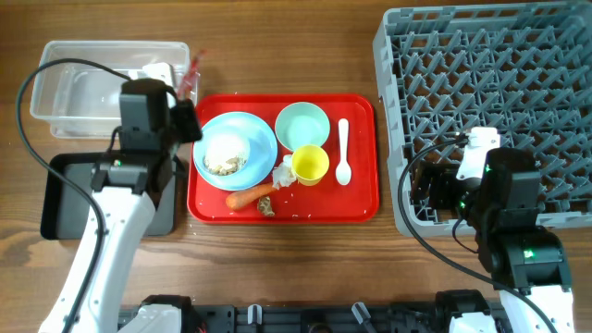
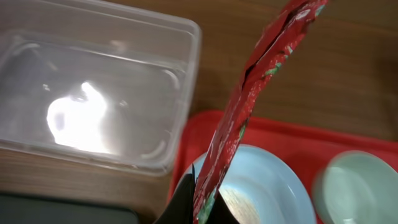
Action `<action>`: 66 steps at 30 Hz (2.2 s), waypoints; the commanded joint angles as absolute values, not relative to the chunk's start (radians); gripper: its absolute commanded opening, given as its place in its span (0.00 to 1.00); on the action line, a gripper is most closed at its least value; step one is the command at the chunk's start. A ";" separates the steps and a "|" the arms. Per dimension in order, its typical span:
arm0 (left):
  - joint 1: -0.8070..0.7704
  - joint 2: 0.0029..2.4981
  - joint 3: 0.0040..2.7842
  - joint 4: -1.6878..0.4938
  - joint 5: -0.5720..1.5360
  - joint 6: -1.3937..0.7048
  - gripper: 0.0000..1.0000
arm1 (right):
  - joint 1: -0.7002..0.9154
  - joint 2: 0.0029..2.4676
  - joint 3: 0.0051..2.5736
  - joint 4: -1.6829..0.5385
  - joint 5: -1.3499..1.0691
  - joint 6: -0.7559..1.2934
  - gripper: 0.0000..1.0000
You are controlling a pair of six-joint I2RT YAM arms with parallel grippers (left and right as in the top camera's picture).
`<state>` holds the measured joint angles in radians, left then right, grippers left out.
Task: Sort waste into correct bins and load items into the dishwasher rack
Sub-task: 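Carry the red wrapper left and drop it into the clear bin, then grasp the yellow cup with the left gripper and lift it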
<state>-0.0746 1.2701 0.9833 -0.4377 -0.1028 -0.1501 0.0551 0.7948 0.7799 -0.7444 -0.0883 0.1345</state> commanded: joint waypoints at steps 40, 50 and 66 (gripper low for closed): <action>-0.532 1.623 0.999 -0.468 0.291 -0.171 0.04 | 0.051 0.815 0.804 -0.746 -0.078 0.138 1.00; -0.330 1.504 1.005 -0.308 0.826 -0.530 0.04 | 0.051 0.844 0.804 -0.662 -0.076 0.216 1.00; -0.286 1.507 1.005 -0.123 1.268 -0.673 0.04 | 0.051 1.122 0.804 -0.274 -1.260 -0.052 1.00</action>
